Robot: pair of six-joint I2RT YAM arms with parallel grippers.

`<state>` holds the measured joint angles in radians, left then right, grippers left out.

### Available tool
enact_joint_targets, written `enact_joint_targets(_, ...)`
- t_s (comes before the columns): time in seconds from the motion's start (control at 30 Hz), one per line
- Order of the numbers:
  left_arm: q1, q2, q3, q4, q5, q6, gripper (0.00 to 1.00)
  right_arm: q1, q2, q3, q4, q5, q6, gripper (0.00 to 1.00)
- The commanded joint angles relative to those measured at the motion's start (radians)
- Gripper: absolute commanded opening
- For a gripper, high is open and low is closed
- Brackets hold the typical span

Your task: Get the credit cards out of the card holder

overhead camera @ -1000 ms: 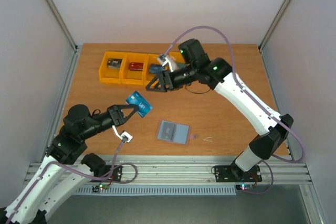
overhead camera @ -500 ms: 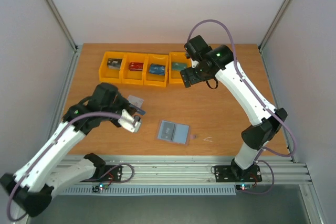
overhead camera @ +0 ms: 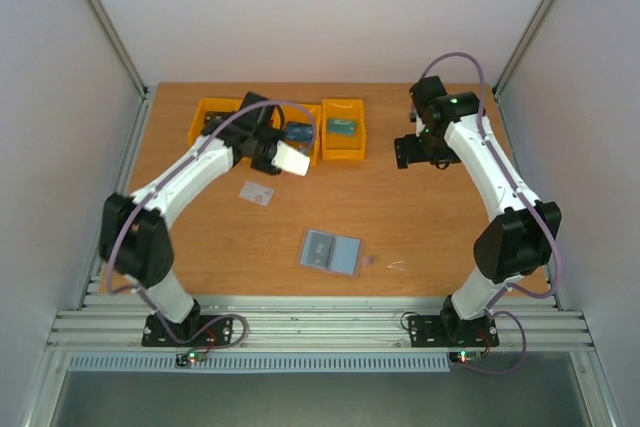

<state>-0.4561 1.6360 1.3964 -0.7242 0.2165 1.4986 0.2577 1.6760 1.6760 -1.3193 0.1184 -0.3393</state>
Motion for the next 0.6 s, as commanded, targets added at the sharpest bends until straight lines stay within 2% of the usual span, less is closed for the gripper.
enact_joint_targets(0.0, 0.029, 0.196, 0.224, 0.076, 0.005, 0.002, 0.00, -0.065, 0.031, 0.007, 0.081, -0.070, -0.046, 0.98)
enact_joint_targets(0.17, 0.070, 0.401, 0.435, 0.061, -0.040, 0.014, 0.00, -0.122, 0.103, 0.053, 0.095, -0.095, -0.059, 0.98)
enact_joint_targets(0.3, 0.078, 0.496, 0.485, 0.165, -0.053, 0.058, 0.00, -0.164, 0.127, 0.066, 0.107, -0.163, -0.054, 0.99)
enact_joint_targets(0.43, 0.079, 0.593, 0.570, 0.227, -0.090, 0.037, 0.00, -0.178, 0.136, 0.070, 0.109, -0.164, -0.056, 0.99)
enact_joint_targets(0.57, 0.079, 0.634, 0.575, 0.285, -0.087, 0.050, 0.00, -0.179, 0.127, 0.063, 0.112, -0.167, -0.058, 0.98)
